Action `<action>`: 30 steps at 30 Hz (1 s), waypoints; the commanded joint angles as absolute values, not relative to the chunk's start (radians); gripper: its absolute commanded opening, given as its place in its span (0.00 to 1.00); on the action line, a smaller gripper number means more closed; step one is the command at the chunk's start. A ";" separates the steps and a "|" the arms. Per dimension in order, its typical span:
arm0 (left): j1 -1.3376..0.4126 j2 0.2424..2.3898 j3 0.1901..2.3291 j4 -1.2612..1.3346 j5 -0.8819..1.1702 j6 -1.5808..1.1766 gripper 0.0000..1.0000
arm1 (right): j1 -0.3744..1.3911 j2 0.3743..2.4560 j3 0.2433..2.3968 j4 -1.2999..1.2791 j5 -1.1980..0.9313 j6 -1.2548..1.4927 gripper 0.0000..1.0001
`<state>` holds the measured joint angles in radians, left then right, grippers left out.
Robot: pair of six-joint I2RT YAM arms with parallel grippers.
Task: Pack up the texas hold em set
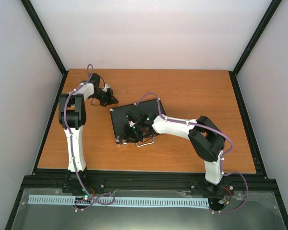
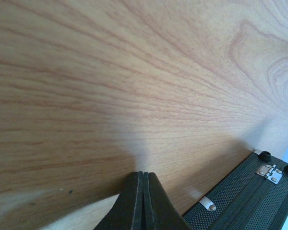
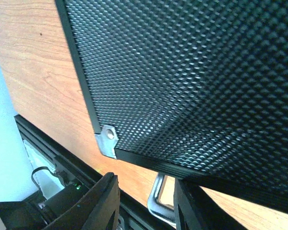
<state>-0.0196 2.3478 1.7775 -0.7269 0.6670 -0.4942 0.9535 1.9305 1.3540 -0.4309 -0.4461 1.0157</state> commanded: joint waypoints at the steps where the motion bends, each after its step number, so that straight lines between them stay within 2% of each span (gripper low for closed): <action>1: -0.018 2.405 1.758 -0.721 0.607 -0.501 0.01 | 0.976 1.896 1.293 -0.412 -0.403 1.077 0.29; 8: -0.018 2.412 1.788 -0.734 0.600 -0.500 0.01 | 1.033 1.898 1.216 -0.400 -0.288 1.089 0.27; 12: -0.018 2.407 1.787 -0.739 0.595 -0.499 0.01 | 1.074 1.917 1.216 -0.404 -0.201 1.077 0.20; 19: -0.018 2.394 1.782 -0.742 0.586 -0.497 0.01 | 1.121 1.800 1.147 -0.431 -0.060 1.081 0.19; 21: -0.018 2.397 1.781 -0.737 0.590 -0.500 0.01 | 1.129 1.743 1.042 -0.343 -0.051 1.116 0.19; 26: -0.018 2.396 1.763 -0.734 0.584 -0.492 0.01 | 1.131 1.621 0.701 0.134 -0.028 1.215 0.12; 30: -0.017 2.404 1.756 -0.725 0.596 -0.503 0.01 | 1.127 1.676 0.649 0.345 -0.108 1.191 0.12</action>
<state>-0.0196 2.3482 1.7775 -0.7242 0.6682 -0.4942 1.1210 1.6245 0.6857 0.0261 -0.0864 1.1717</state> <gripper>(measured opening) 0.010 0.116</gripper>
